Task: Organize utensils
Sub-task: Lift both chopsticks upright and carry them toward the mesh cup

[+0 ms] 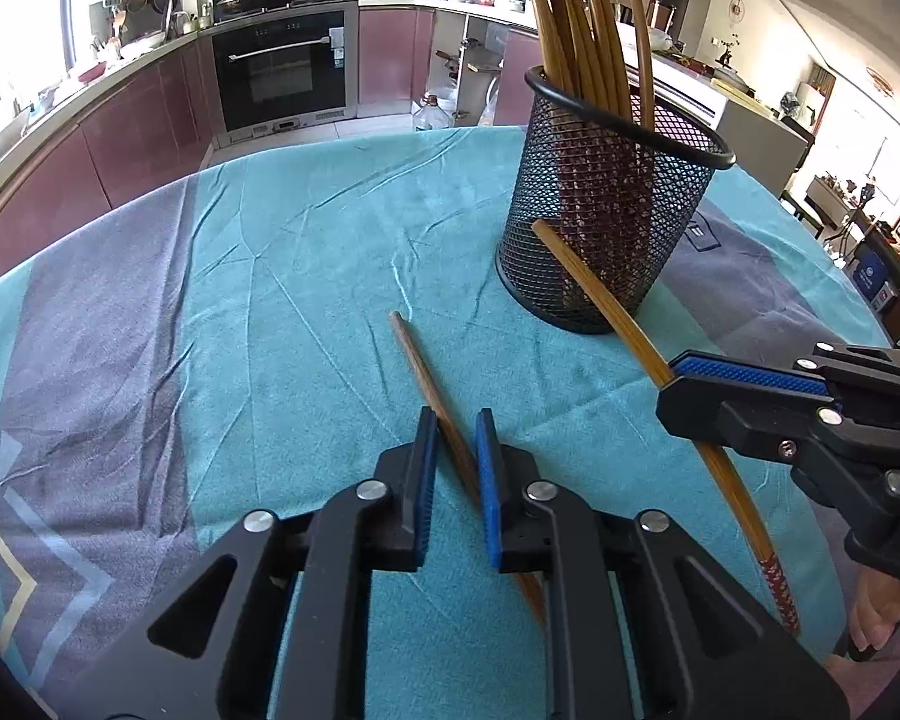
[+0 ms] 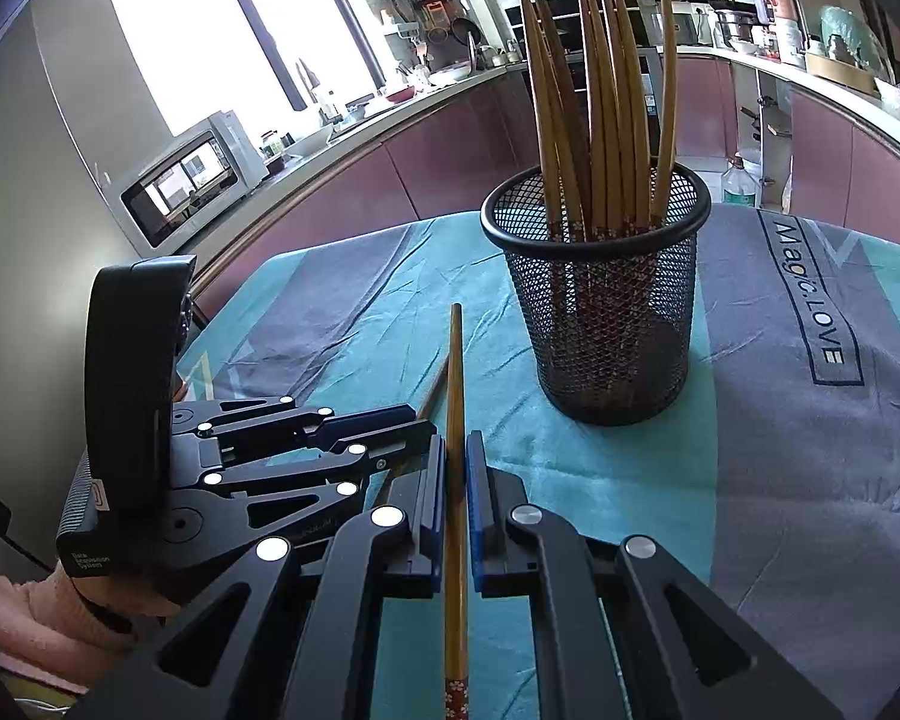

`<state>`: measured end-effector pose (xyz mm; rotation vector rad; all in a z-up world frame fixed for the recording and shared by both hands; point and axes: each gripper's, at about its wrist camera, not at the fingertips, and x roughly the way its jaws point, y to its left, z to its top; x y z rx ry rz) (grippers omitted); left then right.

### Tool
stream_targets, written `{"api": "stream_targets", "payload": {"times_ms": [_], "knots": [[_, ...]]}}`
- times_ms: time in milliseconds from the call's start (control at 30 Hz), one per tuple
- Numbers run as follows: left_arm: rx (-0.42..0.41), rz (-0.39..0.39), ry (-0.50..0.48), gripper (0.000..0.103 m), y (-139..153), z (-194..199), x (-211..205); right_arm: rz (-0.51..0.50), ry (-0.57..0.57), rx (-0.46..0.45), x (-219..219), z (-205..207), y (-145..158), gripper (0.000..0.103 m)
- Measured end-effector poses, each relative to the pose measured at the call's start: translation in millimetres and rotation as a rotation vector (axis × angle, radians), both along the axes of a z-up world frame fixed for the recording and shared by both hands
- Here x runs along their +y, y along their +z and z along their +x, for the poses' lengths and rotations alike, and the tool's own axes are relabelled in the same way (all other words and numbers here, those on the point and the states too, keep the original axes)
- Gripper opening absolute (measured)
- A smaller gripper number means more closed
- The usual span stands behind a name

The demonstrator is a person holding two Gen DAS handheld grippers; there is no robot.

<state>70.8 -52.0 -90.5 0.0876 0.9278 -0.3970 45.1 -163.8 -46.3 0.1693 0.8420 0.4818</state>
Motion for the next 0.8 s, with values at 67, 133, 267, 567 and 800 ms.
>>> {"api": "stream_targets", "payload": {"times_ms": [67, 133, 267, 567, 800], "knots": [[-0.005, 0.005, 0.005, 0.013, 0, 0, -2, 0.0, -0.001, -0.001, 0, 0, 0, 0.005], [-0.007, 0.005, 0.009, 0.013, 0, -1, -3, 0.002, -0.001, -0.002, 0, 0, 1, 0.005], [-0.005, -0.009, 0.01, 0.012, 0, -3, -2, 0.002, -0.002, -0.006, 0, -1, 2, 0.005], [-0.009, -0.031, 0.004, 0.01, 6, -8, 3, 0.009, 0.0, -0.015, -2, -4, 3, 0.005], [-0.014, -0.069, -0.008, 0.01, 17, -10, 11, 0.014, 0.003, -0.026, -5, -6, 6, 0.005]]}}
